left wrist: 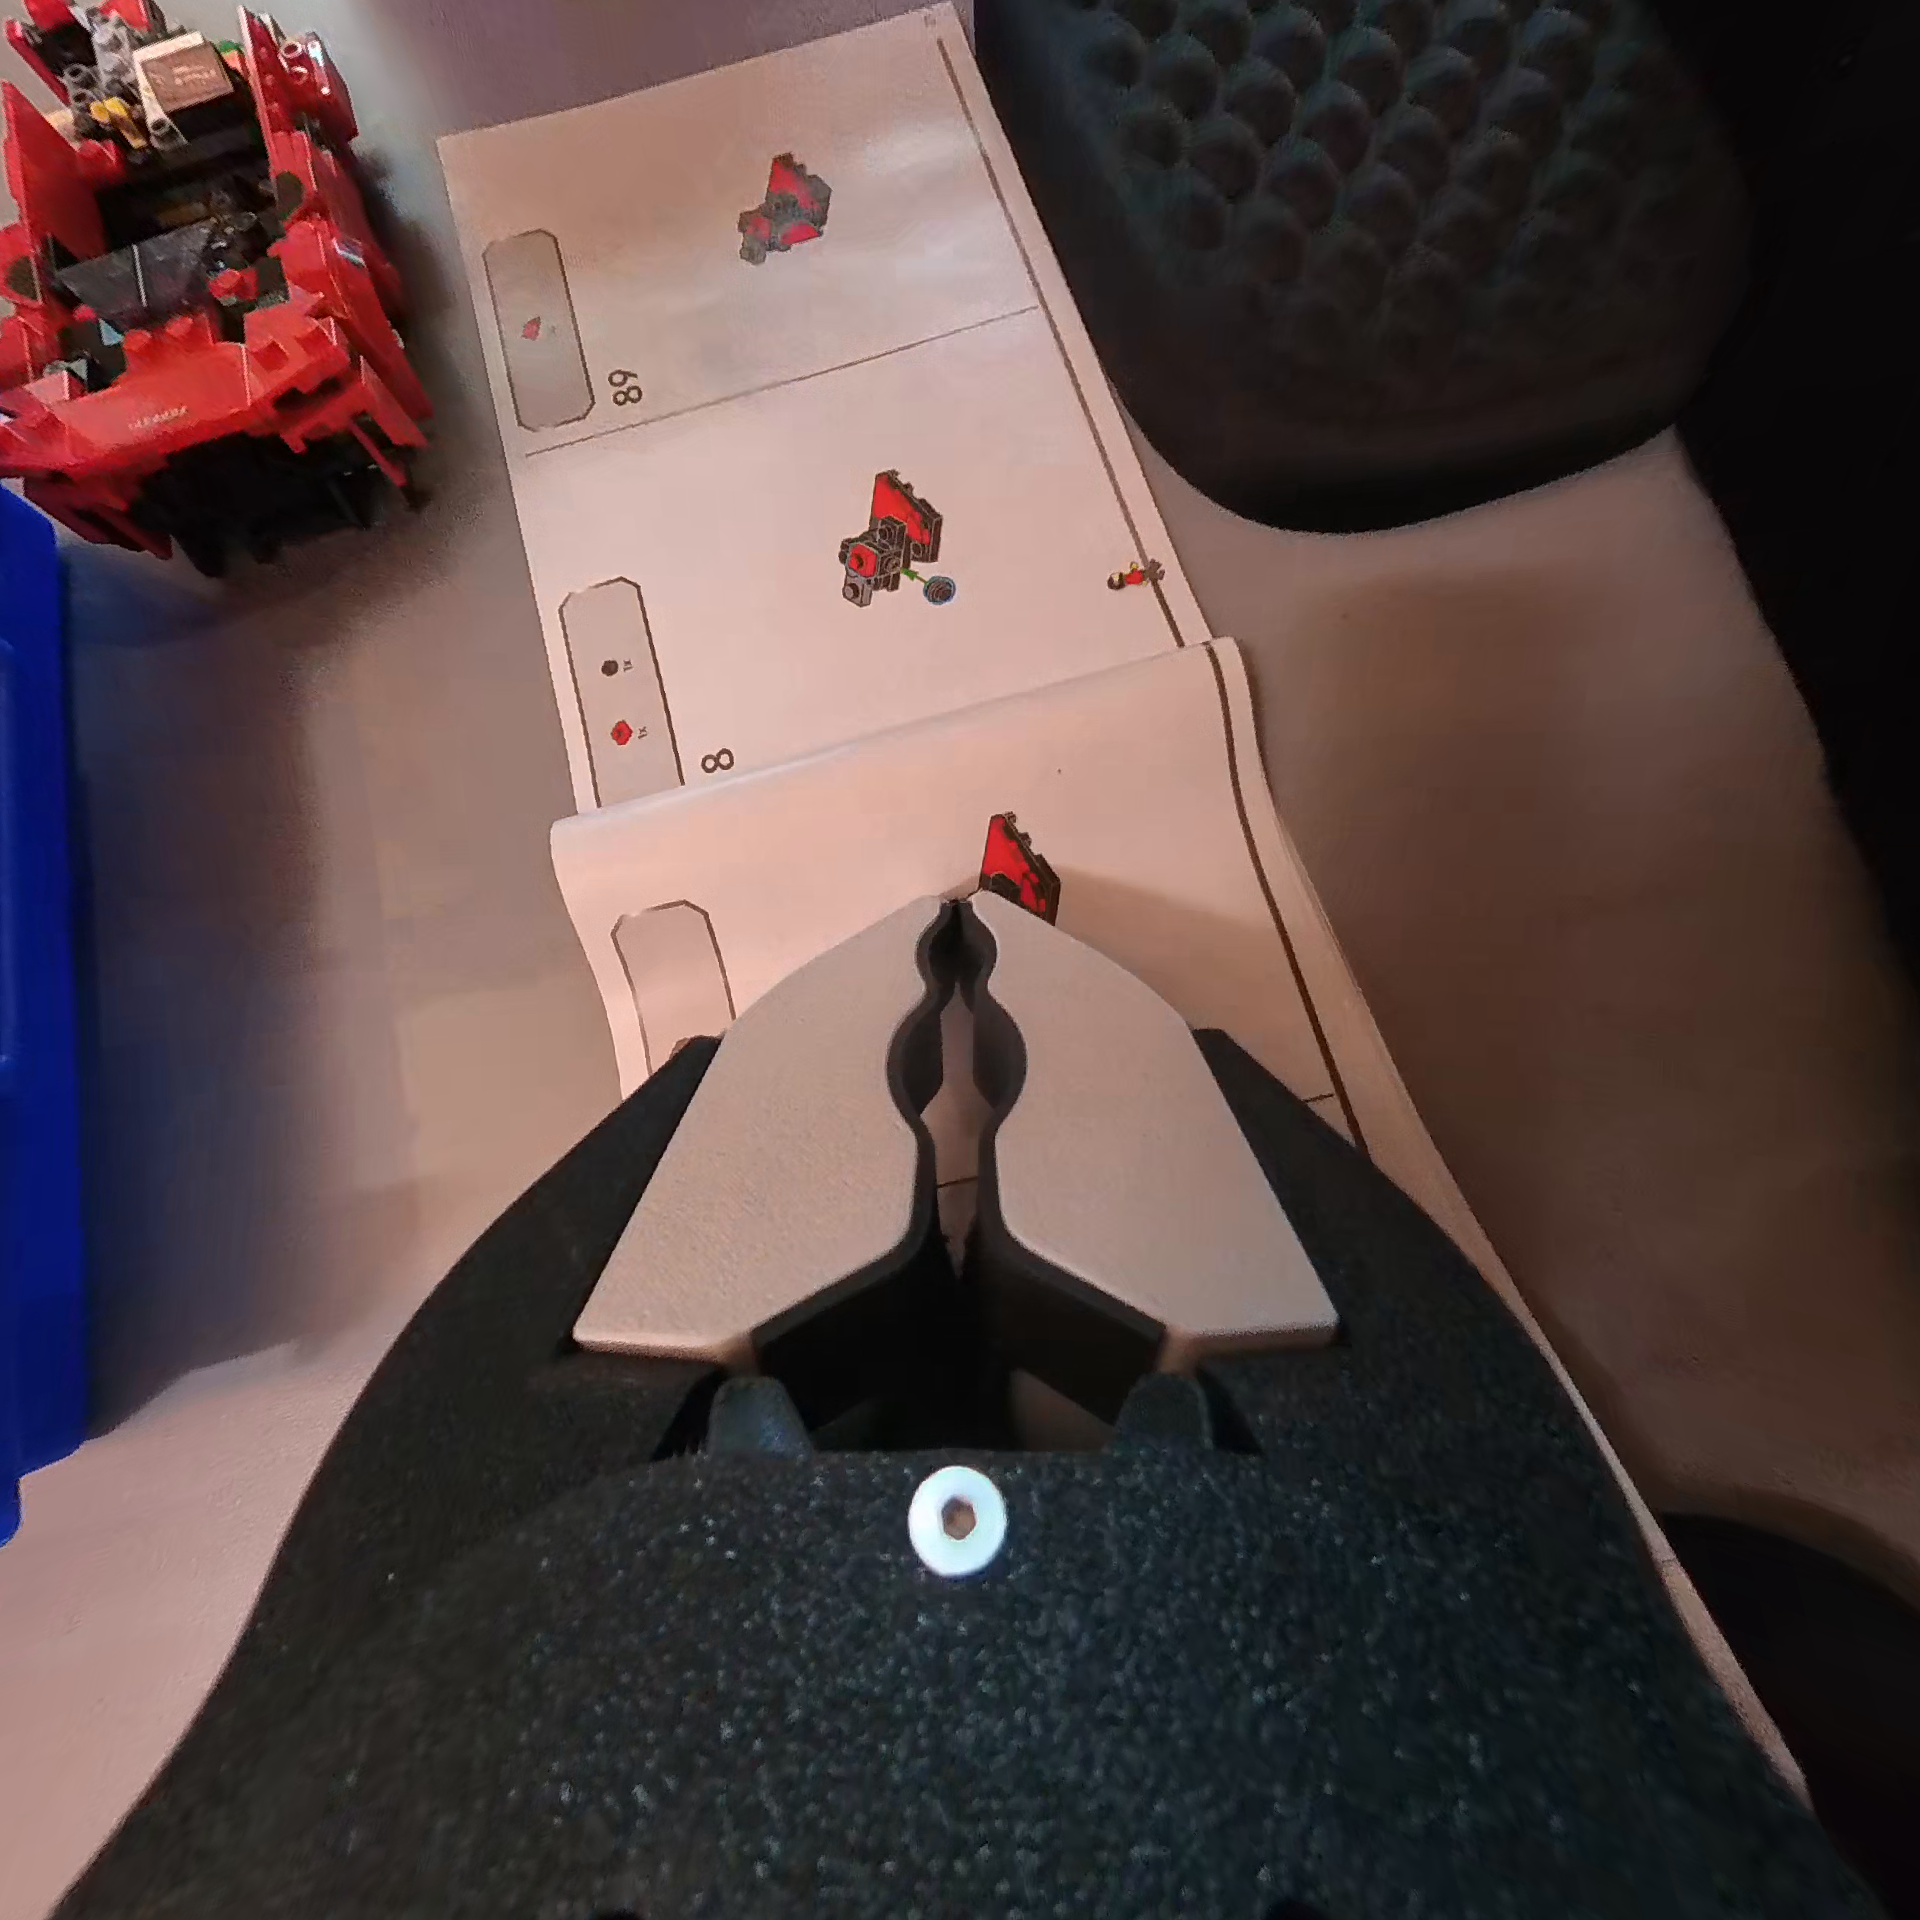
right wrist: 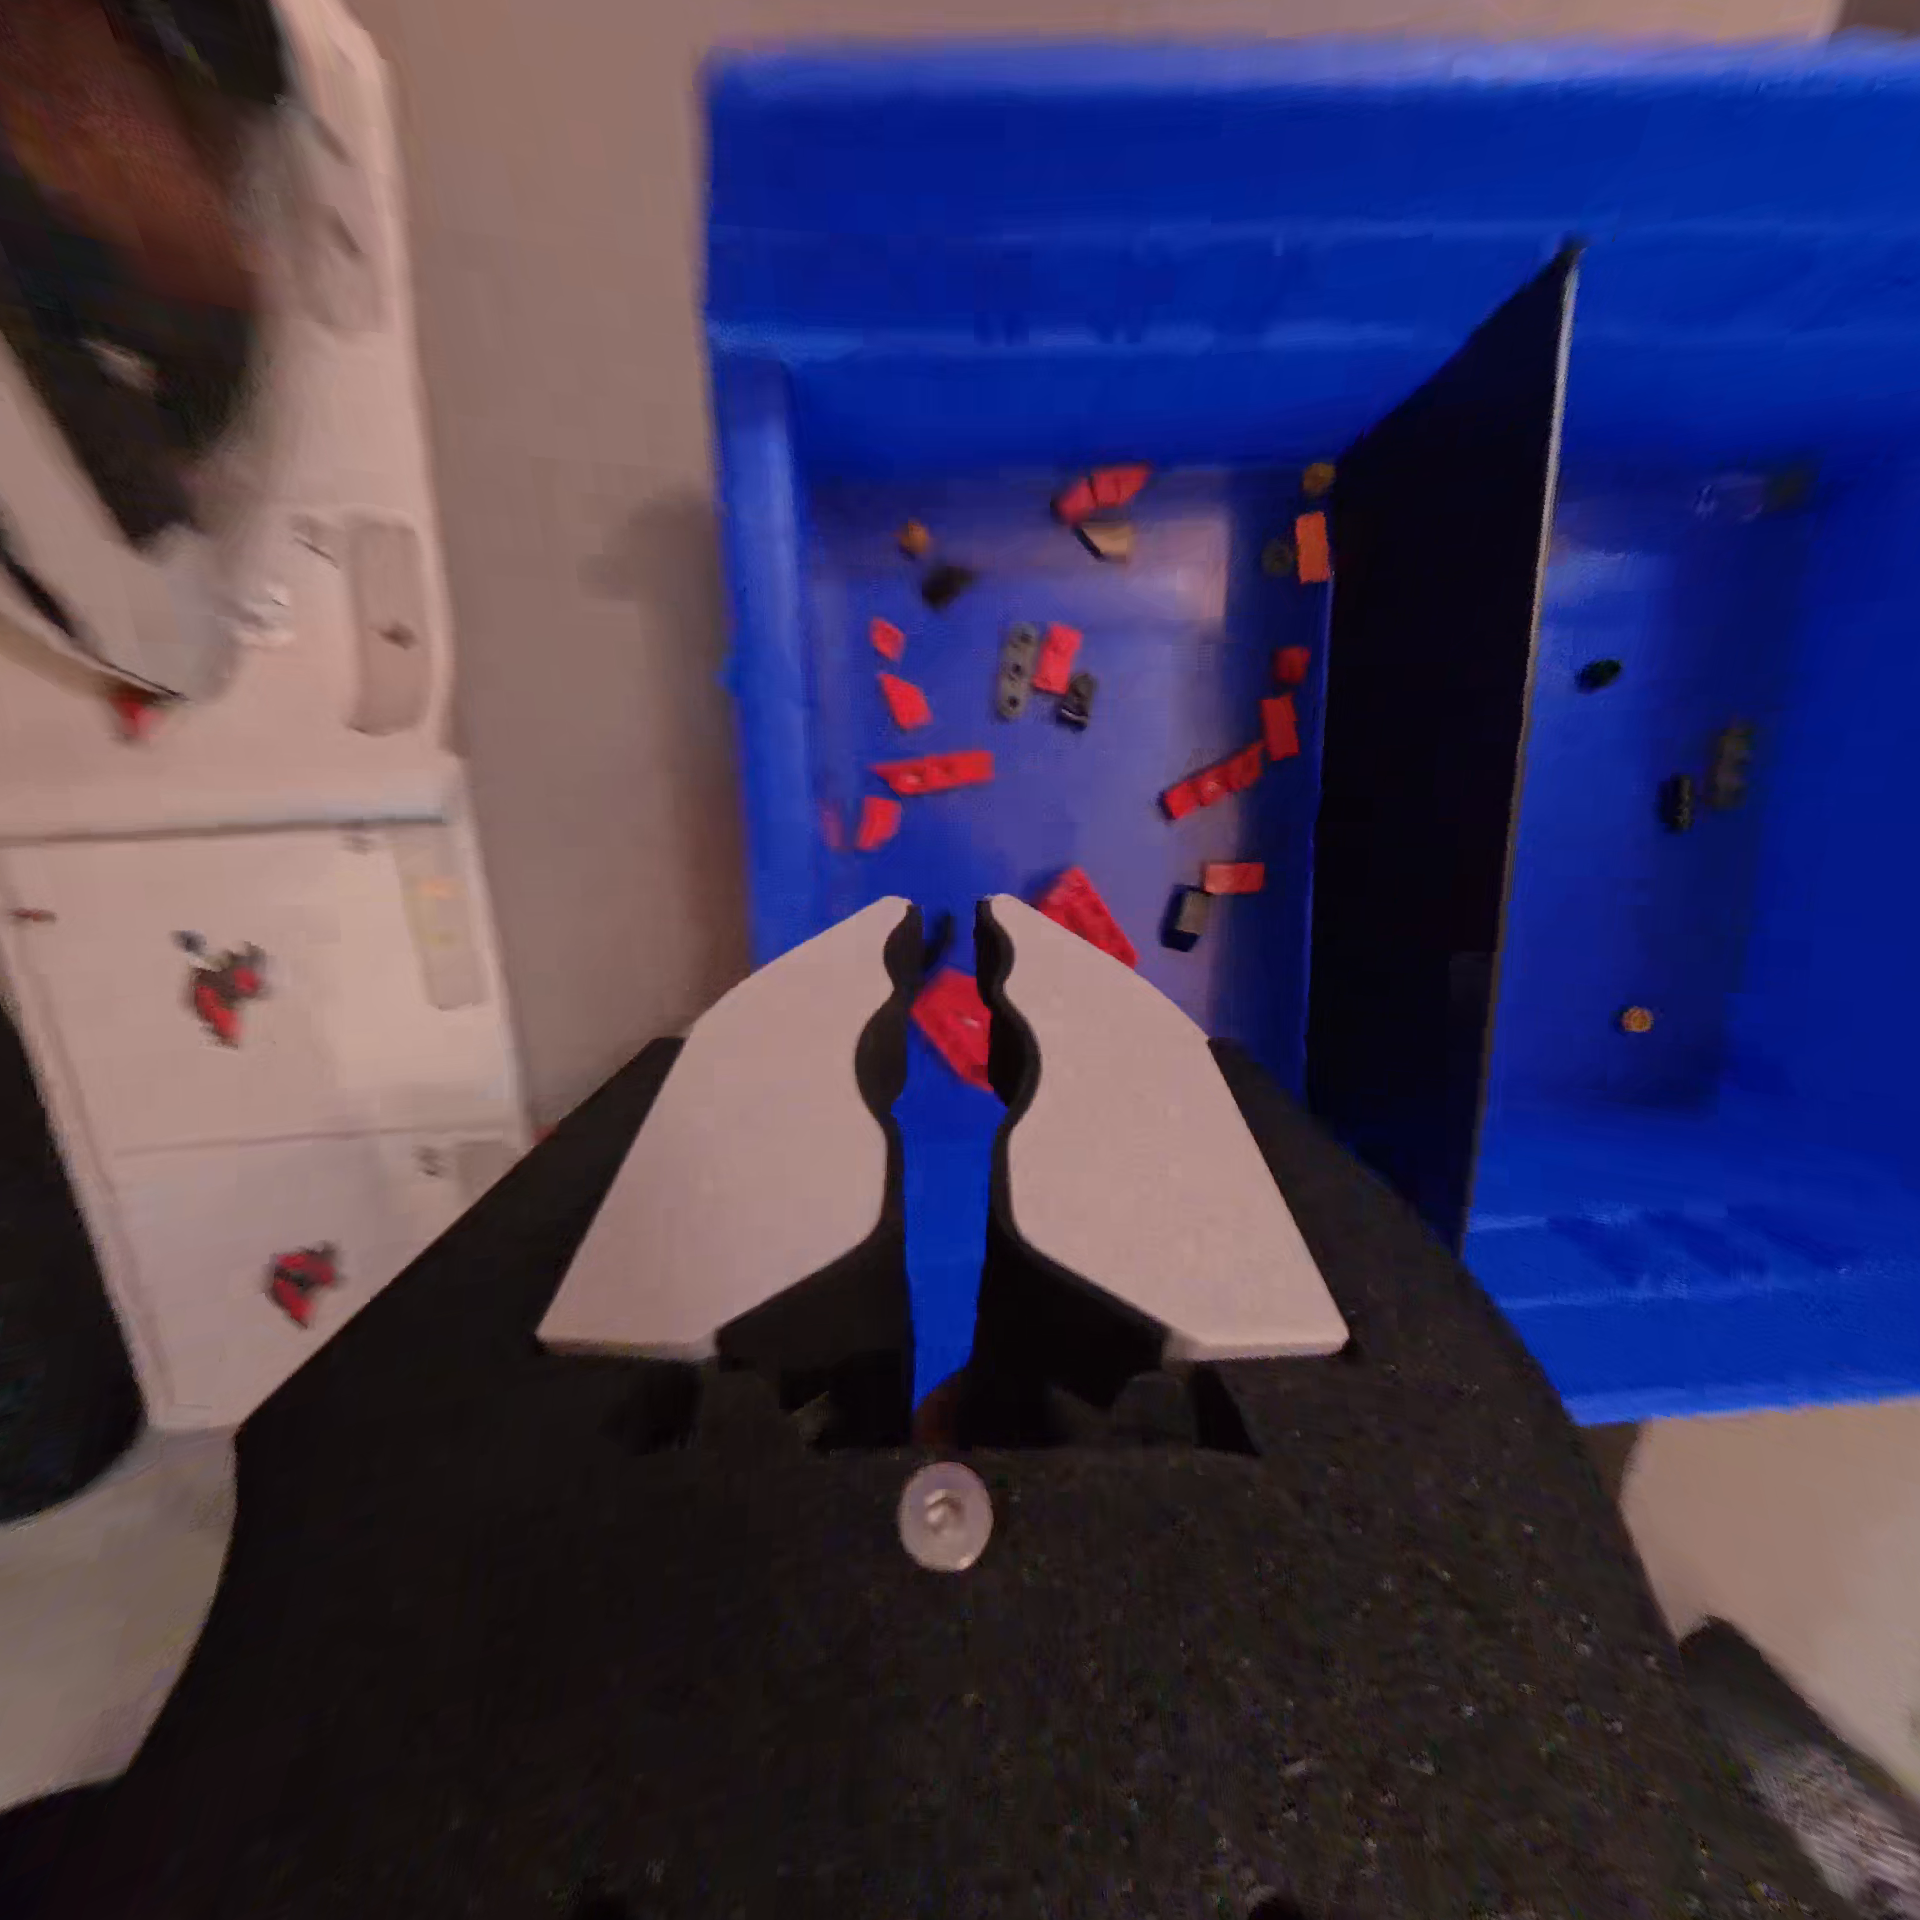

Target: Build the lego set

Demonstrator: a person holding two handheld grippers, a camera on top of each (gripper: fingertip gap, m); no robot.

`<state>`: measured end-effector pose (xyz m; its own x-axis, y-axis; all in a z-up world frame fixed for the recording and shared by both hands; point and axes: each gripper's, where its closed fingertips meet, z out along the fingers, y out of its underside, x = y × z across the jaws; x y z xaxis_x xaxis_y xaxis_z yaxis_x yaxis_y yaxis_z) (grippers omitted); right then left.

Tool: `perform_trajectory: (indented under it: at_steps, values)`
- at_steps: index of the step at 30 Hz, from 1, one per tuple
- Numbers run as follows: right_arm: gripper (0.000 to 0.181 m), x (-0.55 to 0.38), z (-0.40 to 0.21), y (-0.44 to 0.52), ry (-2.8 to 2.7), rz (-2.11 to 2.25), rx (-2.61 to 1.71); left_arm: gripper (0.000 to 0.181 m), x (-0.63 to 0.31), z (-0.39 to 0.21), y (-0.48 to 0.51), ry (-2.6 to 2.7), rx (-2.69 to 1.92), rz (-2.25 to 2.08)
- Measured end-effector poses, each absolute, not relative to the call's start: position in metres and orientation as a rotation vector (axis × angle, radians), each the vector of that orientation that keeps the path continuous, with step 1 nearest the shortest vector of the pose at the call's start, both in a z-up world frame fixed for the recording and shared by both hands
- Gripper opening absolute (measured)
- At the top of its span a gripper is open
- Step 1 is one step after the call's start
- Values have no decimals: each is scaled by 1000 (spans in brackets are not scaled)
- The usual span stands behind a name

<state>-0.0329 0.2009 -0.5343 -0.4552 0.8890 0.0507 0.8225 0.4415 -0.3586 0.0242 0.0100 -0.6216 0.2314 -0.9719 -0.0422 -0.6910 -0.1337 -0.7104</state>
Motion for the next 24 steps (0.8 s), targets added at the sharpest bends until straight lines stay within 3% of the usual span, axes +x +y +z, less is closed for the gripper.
perform_trajectory:
  at_steps: [5,7,11,19,24]
  values:
    - [15,-56,-558,247,-2500,170,-1479,0,24,-620,10,1522,-1883,-598]
    - [31,-55,-569,248,-2519,172,-1544,0,23,-619,9,1520,-1884,-610]
    - [47,-57,-582,235,-2572,290,-1559,0,23,-618,8,1514,-1875,-609]
    - [52,-70,-578,205,-2675,517,-1416,0,24,-617,7,1510,-1873,-612]
    - [37,-63,-581,196,-2812,523,-1206,0,24,-617,7,1510,-1870,-614]
